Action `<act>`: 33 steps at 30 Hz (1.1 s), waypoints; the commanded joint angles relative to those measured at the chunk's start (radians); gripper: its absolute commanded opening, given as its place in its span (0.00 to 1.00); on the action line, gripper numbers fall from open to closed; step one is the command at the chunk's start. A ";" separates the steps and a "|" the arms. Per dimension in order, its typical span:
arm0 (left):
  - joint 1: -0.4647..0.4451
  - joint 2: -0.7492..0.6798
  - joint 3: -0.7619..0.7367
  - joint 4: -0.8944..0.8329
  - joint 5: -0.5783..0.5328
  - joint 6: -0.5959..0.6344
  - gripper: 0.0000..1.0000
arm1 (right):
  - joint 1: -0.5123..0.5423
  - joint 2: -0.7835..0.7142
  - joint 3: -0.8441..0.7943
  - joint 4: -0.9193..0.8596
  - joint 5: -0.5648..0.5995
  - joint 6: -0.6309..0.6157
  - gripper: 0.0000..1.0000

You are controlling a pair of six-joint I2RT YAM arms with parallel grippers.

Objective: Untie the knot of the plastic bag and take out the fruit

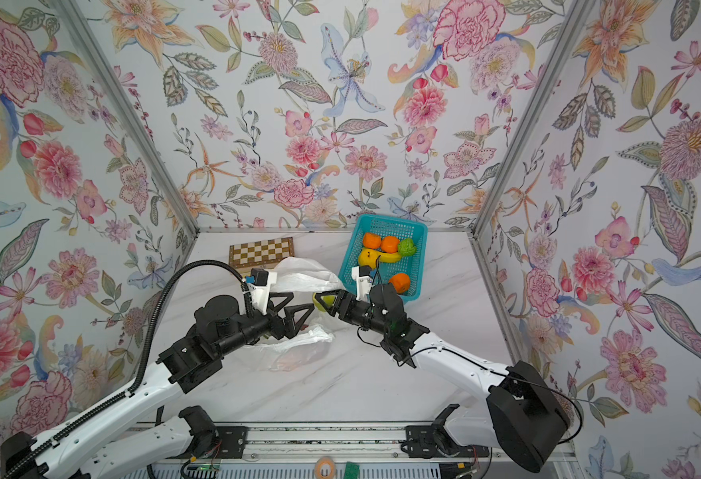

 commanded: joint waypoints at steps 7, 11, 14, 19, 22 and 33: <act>0.003 0.100 0.118 0.074 -0.127 -0.203 0.83 | 0.027 0.027 0.033 -0.067 -0.029 -0.090 0.69; 0.017 0.196 0.228 -0.074 -0.285 -0.196 0.61 | 0.051 0.005 0.027 -0.030 -0.093 -0.103 0.69; 0.033 0.241 0.253 -0.083 -0.306 -0.193 0.45 | 0.073 -0.034 0.021 -0.030 -0.122 -0.133 0.69; 0.059 0.281 0.244 -0.091 -0.376 -0.201 0.15 | 0.081 -0.128 -0.022 0.003 -0.127 -0.135 0.70; 0.080 0.300 0.248 -0.123 -0.403 -0.197 0.10 | 0.080 -0.186 -0.030 0.013 -0.119 -0.141 0.70; 0.090 0.309 0.205 -0.095 -0.385 -0.196 0.08 | 0.035 -0.304 -0.036 0.096 -0.039 -0.101 0.74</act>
